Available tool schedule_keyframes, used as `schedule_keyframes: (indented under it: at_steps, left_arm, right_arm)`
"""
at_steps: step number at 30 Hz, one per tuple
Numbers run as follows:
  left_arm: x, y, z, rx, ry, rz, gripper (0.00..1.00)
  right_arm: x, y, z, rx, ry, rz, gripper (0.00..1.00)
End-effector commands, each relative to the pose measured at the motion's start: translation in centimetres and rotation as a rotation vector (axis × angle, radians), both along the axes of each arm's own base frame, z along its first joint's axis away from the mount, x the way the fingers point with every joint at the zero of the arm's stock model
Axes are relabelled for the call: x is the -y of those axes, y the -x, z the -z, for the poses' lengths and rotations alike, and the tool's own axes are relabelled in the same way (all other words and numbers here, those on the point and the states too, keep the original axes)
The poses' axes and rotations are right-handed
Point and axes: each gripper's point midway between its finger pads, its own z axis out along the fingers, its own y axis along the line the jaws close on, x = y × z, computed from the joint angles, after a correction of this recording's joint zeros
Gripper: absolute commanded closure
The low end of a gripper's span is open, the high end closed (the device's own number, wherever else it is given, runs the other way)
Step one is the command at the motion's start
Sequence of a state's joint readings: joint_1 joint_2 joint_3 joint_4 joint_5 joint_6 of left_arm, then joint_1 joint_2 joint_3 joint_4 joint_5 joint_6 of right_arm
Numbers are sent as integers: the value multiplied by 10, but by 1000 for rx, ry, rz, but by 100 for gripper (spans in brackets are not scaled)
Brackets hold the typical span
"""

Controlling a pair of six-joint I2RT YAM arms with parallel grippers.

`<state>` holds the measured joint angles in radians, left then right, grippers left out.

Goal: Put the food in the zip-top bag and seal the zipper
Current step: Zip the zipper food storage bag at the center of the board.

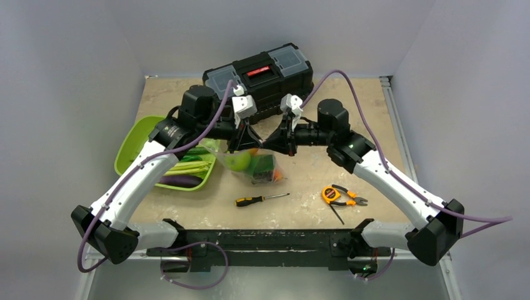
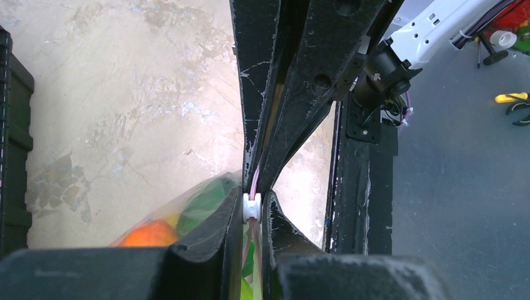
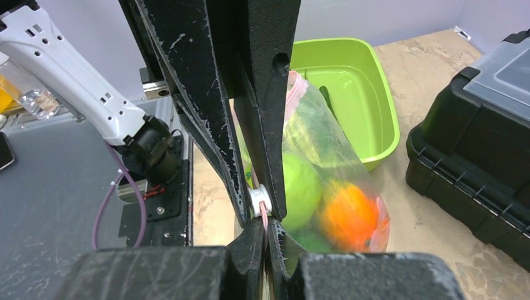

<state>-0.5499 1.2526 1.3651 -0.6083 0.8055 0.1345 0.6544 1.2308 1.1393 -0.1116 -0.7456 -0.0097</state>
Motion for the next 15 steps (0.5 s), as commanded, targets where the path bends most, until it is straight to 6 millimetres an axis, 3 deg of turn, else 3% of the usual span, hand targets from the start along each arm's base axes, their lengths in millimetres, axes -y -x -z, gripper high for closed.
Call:
schedule_keyframes:
  at_steps: [1, 7, 15]
  left_arm:
    - [0, 2, -11, 33, 28, 30, 100]
    - [-7, 5, -6, 48, -6, 20, 100]
    - [-20, 2, 1, 69, -58, -46, 100]
  right_arm:
    - [5, -3, -25, 101, -61, 42, 100]
    - [21, -30, -42, 88, -164, 283, 100]
    - [44, -44, -51, 89, -258, 469, 100]
